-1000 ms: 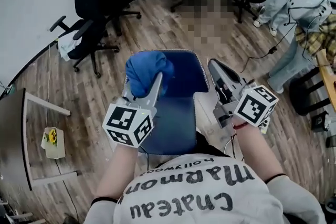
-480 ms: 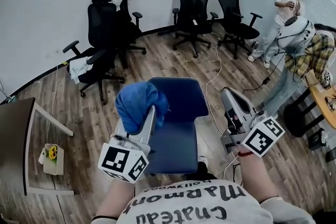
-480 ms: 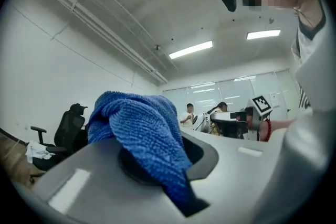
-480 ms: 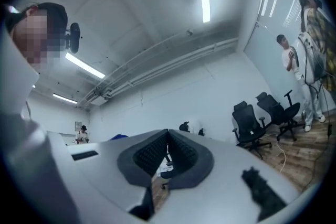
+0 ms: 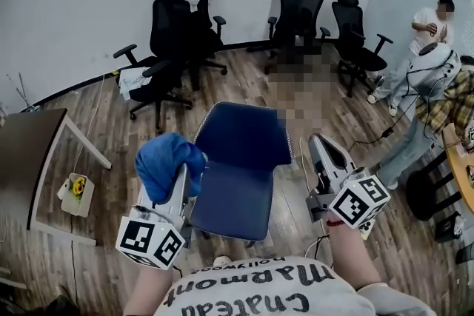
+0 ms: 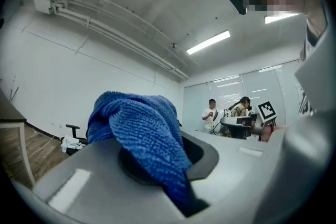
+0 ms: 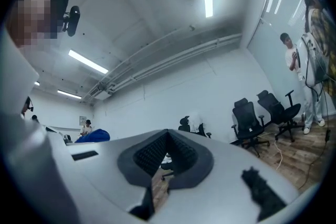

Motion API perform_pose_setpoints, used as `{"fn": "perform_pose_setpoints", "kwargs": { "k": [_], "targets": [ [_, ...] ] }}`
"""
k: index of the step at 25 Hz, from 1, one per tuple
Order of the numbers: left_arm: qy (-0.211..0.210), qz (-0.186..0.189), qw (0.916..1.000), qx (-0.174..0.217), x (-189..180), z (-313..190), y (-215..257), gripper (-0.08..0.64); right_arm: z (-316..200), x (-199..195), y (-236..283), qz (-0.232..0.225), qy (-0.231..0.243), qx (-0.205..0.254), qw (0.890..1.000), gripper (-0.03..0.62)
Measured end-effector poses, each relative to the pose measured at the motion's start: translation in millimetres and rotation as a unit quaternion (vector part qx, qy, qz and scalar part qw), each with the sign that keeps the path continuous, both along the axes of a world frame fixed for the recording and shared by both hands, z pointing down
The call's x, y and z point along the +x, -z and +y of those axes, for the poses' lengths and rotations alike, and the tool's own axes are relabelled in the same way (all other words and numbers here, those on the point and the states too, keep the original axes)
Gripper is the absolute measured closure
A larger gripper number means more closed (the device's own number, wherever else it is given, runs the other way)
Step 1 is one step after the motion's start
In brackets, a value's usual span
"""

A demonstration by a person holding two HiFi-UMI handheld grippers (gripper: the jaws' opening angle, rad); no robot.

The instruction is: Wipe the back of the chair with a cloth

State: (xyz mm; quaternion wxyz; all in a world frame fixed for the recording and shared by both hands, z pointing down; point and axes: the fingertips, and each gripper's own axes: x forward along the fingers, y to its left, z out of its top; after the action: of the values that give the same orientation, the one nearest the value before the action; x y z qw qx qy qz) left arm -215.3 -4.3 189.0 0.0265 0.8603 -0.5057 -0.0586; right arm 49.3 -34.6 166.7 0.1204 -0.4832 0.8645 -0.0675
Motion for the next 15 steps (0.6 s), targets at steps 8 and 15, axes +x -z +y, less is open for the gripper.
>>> {"fn": "perform_pose_setpoints", "kwargs": {
  "k": [8,15],
  "targets": [
    [0.037,0.014,0.9988,-0.028,66.2,67.2,-22.0,0.525,43.5,61.5,-31.1,-0.005,0.041,-0.029,0.999,0.578],
    [0.052,0.012,0.9974,-0.048,103.6,104.5,-42.1,0.523,83.2,78.0,-48.2,0.015,0.076,-0.045,0.996,0.578]
  ]
}}
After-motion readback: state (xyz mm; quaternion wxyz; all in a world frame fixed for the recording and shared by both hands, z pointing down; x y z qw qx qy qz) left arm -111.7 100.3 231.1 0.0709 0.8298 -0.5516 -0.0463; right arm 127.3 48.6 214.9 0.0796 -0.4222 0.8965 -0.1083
